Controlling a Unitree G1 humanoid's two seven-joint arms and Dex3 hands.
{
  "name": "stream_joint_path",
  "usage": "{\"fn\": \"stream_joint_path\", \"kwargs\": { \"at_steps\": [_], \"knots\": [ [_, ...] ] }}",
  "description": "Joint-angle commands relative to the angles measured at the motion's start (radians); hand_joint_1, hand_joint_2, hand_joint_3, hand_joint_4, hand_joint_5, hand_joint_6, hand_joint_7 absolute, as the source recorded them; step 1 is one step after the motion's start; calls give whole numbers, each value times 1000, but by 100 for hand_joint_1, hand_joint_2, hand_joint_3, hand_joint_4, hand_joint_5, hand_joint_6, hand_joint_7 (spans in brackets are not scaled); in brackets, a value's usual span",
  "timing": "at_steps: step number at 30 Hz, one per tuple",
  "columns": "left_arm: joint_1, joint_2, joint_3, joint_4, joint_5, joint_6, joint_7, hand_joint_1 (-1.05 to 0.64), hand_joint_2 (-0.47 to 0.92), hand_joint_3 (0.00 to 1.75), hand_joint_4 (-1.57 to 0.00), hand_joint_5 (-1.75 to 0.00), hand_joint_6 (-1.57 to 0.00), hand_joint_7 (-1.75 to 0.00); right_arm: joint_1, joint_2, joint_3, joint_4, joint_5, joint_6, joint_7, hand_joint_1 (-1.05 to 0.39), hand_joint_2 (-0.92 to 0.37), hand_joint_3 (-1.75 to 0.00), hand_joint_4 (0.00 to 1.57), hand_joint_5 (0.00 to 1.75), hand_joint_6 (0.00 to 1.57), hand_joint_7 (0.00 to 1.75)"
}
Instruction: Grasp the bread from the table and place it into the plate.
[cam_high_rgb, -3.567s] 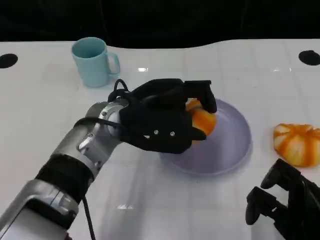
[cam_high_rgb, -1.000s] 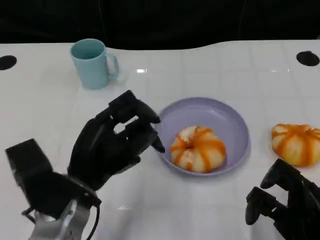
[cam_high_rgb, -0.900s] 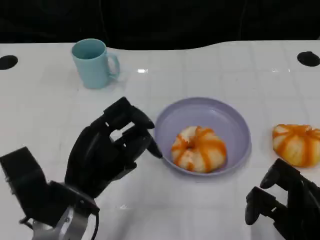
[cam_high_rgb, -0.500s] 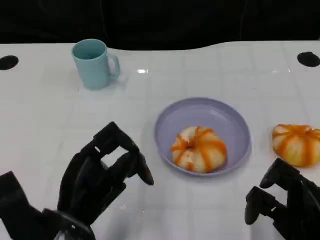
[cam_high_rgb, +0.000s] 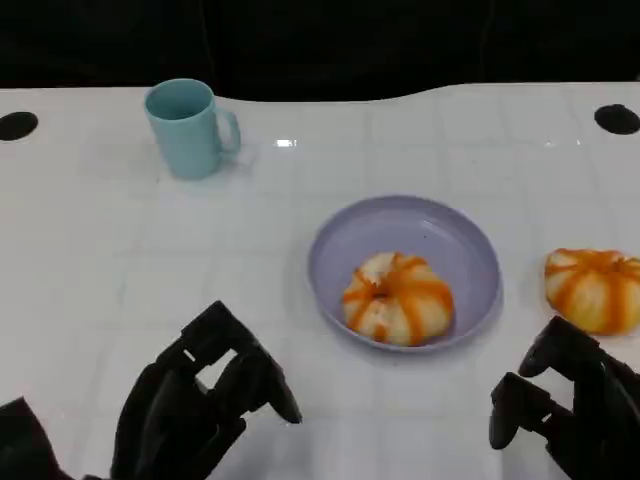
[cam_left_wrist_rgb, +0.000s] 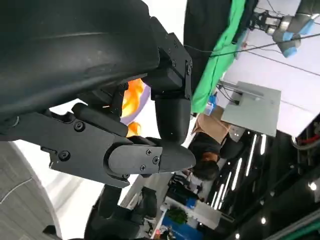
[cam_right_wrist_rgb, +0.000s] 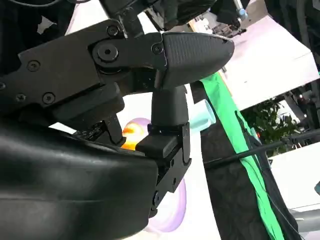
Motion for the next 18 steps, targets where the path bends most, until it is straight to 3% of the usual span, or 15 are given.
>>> {"fn": "stream_joint_path", "kwargs": {
  "at_steps": [1, 18],
  "knots": [
    [26, 8, 8, -11, 16, 1, 1, -56, 92, 41, -71, -175, -52, -169, 2, -14, -8, -7, -7, -18, 6, -57, -92, -41, 75, 175, 59, 160],
    [-4, 1, 32, 56, 18, -33, -37, -57, 92, 35, -71, -175, -50, -170, -2, -20, -18, -3, 1, -8, -6, -57, -92, -37, 75, 175, 59, 159]
  ]
}}
